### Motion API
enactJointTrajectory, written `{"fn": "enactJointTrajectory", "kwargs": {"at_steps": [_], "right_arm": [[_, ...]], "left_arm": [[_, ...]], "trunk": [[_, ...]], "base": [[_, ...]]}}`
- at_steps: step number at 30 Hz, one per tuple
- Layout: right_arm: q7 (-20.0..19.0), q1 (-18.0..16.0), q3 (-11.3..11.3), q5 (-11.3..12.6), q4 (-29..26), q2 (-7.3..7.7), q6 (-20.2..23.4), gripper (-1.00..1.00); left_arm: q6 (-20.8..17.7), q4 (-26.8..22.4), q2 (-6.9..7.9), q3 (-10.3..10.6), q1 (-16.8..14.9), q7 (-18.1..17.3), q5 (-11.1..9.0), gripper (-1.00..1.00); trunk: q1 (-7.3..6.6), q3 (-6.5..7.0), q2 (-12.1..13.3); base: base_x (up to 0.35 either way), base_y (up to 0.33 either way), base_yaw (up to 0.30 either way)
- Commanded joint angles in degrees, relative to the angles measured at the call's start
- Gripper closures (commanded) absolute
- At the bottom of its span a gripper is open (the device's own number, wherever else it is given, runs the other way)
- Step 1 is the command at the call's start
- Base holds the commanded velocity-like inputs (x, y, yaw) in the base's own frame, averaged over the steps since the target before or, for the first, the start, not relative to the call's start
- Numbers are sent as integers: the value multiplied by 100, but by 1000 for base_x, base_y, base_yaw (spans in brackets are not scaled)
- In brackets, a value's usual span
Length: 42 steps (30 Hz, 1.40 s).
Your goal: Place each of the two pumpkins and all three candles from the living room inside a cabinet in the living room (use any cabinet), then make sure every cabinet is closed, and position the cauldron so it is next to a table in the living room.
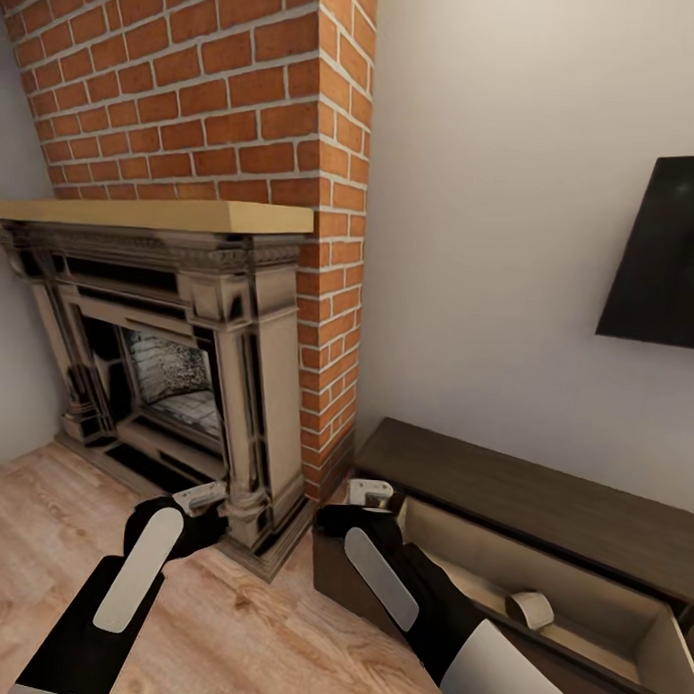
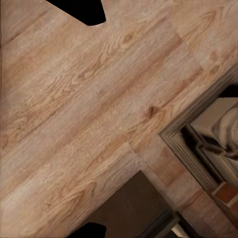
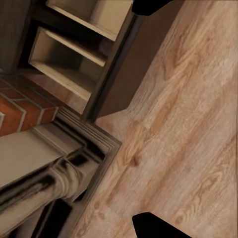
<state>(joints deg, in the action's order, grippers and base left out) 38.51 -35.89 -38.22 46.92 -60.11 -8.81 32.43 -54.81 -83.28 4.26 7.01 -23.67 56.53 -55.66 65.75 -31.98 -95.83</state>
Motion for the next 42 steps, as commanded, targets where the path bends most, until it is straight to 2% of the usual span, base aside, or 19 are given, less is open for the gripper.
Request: {"fn": "enactJointTrajectory", "kwargs": {"at_steps": [1, 7, 13, 18, 21, 22, 25, 27, 29, 30, 32, 36, 39, 40, 42], "right_arm": [[51, -6, -10, 45, -7, 2, 9, -100], [51, -6, -17, 45, -2, 2, 16, -100], [51, -6, -19, 47, 28, -1, 18, -100], [51, -6, -19, 46, 42, 2, 20, -100], [51, -6, -19, 56, 66, 0, 17, -100], [50, -6, -17, 60, 102, -2, 11, -100], [50, -6, -5, 61, 265, -6, 40, -100], [78, -6, -8, 63, 352, 6, 58, -100], [108, -4, -6, 60, 398, 27, 66, -100], [113, 1, -5, 62, 407, 32, 67, -100], [101, 16, -3, 70, 460, 46, 35, -100], [71, 227, -1, 67, 692, 52, -57, -100], [43, 604, -7, 56, 1137, 20, -598, -100], [24, 654, -13, 55, 1228, 15, -729, -100], [-206, 773, -124, 56, 1675, 7, -1231, -100]], "left_arm": [[-12, -4, 5, 8, -6, 60, -51, -100], [-12, -4, 12, -35, -6, 60, -51, -100], [-12, -4, 12, -385, -6, 54, -59, -100], [-12, 1, 15, -486, -6, 52, -66, -100], [-16, 67, 90, -591, -23, 50, -74, -100], [-16, 145, 157, -652, -33, 47, -81, -100], [13, 858, 390, -743, -165, -231, -66, -100], [54, 1682, 622, -762, -381, -732, -34, -100], [239, 2453, 782, -756, -502, -1367, 6, -100], [324, 2608, 807, -745, -519, -1522, 17, -100], [731, 3112, 885, -709, -543, -2039, 110, -100], [1513, 4358, 980, -688, -543, -2708, 540, -100], [2183, 5236, 995, -674, -538, -3326, 900, -100], [2312, 5387, 996, -672, -537, -3431, 961, -100], [2852, 5984, 977, -669, -535, -3801, 1180, -100]], "trunk": [[-24, 12, 38], [-156, 120, 278], [-288, 227, 519], [-398, 317, 720], [-464, 371, 840], [-486, 389, 880], [-552, 443, 1000], [-595, 479, 1081], [-639, 515, 1161], [-661, 533, 1201], [-705, 567, 1281], [-793, 631, 1442], [-793, 622, 1442], [-793, 618, 1442], [-793, 609, 1442]], "base": [[-164, 0, 273], [-201, 0, 274], [-87, 0, 274], [-7, 0, 274], [-1, 0, 275], [-1, 0, 274], [0, 0, 274], [0, 0, 274], [0, 0, 274], [0, 0, 274], [0, 0, 274], [0, 0, 275], [0, 0, 266], [0, 0, 254], [0, 0, 243]]}}
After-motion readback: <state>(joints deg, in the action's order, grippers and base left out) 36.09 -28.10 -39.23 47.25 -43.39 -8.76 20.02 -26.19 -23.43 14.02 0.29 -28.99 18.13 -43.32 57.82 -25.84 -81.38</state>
